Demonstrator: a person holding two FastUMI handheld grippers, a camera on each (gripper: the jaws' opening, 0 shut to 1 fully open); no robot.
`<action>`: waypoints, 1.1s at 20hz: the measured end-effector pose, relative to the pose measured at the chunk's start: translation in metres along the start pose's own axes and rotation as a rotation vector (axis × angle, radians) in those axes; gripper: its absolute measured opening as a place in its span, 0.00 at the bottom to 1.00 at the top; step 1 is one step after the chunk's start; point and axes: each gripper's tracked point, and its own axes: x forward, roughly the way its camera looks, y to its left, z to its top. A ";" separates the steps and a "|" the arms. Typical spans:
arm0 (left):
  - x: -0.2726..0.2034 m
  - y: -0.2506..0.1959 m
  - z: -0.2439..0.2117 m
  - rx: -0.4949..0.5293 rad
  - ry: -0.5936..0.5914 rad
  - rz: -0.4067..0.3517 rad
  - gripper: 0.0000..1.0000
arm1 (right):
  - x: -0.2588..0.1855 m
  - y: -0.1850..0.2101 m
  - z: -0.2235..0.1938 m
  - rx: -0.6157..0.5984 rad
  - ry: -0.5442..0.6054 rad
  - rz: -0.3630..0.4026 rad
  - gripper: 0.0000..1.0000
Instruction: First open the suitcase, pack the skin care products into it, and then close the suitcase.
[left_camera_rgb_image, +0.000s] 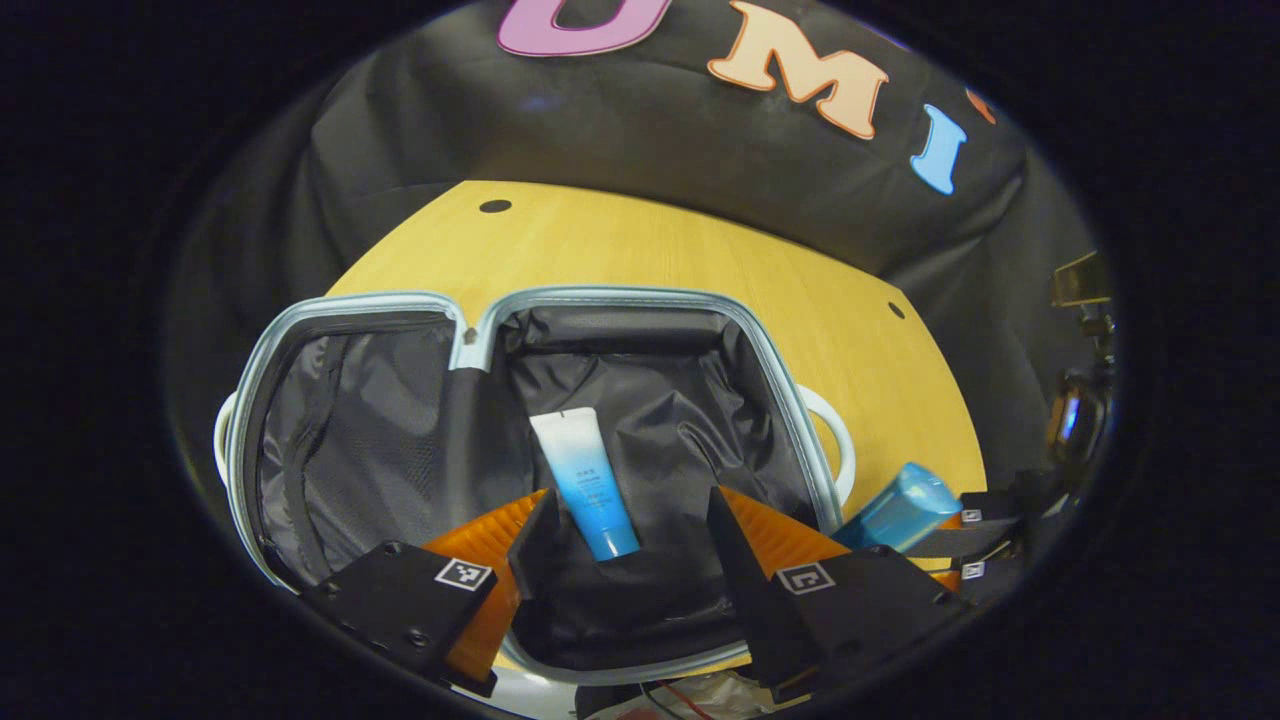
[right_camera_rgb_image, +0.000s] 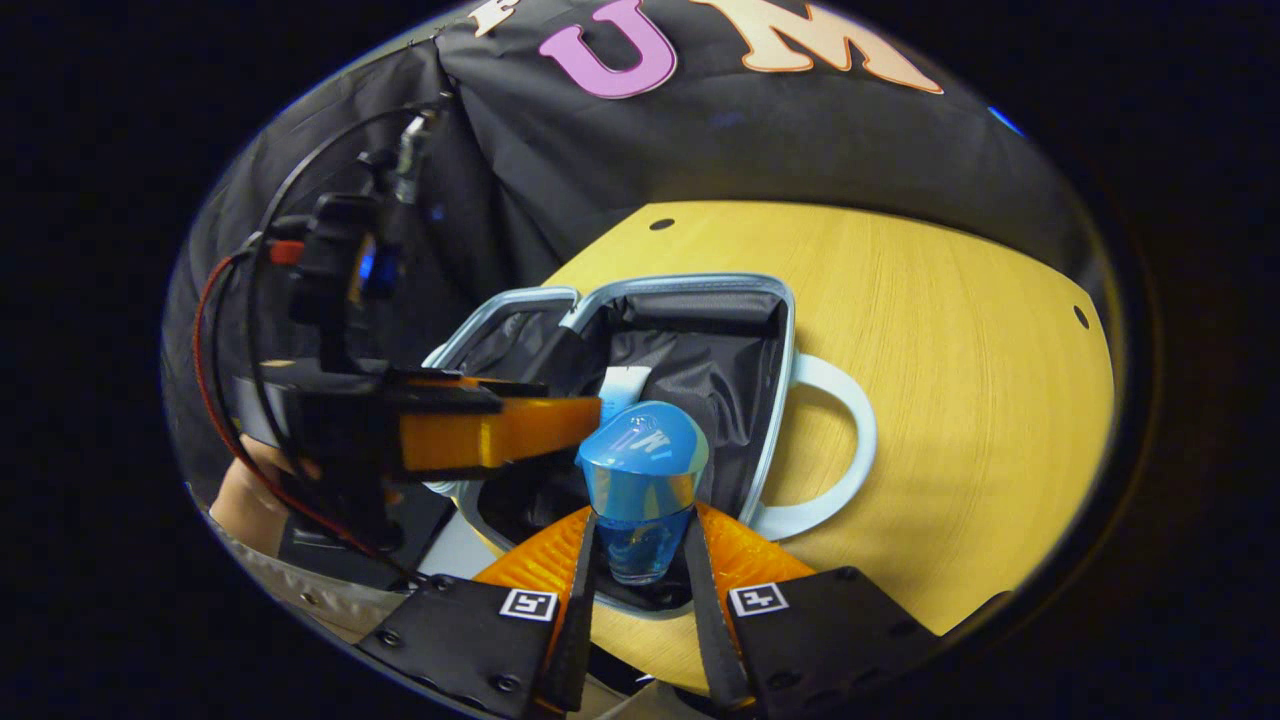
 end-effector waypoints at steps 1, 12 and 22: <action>-0.006 0.005 0.001 -0.014 -0.009 0.001 0.88 | 0.007 -0.002 -0.006 0.001 0.018 -0.013 0.48; -0.062 0.129 0.016 -0.208 -0.132 0.172 0.88 | 0.030 0.010 0.008 0.031 -0.007 -0.034 0.65; -0.111 0.273 0.032 -0.381 -0.249 0.400 0.88 | 0.005 0.008 0.046 0.029 -0.156 -0.047 0.98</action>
